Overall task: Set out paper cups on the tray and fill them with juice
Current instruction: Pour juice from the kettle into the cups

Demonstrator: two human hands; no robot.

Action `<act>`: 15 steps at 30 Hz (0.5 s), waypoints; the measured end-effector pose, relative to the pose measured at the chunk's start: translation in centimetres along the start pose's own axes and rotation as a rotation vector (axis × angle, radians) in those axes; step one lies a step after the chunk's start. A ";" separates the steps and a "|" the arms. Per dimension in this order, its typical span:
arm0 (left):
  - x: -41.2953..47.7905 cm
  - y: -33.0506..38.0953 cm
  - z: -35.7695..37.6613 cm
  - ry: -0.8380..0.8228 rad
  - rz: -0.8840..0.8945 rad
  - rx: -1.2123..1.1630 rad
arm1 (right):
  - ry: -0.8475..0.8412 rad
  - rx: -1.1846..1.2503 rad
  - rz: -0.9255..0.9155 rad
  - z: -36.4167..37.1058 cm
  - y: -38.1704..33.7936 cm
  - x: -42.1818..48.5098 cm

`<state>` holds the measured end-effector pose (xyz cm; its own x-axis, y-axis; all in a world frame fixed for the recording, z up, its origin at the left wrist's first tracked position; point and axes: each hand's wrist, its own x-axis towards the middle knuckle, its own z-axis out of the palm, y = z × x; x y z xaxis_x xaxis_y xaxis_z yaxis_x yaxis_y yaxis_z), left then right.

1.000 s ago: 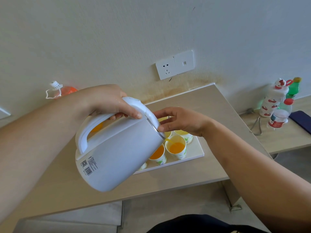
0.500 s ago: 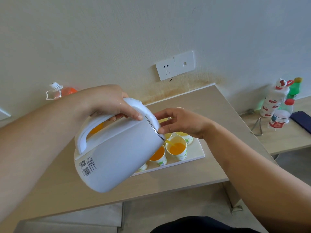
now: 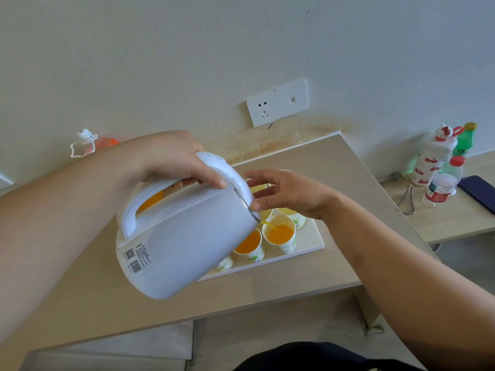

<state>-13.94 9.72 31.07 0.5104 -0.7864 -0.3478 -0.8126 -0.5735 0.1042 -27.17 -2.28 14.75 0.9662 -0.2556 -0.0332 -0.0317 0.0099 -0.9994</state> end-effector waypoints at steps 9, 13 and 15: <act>0.4 0.4 -0.1 0.002 0.022 0.053 | -0.050 -0.010 -0.048 -0.2 -0.2 -0.1; 0.5 0.7 -0.1 0.003 0.022 0.058 | -0.048 0.002 -0.046 -0.4 -0.1 0.0; 0.6 0.8 -0.1 -0.003 0.024 0.066 | -0.047 0.006 -0.044 -0.5 -0.1 0.0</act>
<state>-14.24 8.78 31.09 0.4898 -0.7992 -0.3485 -0.8415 -0.5379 0.0508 -27.32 -2.80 14.80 0.9775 -0.2107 0.0110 0.0123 0.0053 -0.9999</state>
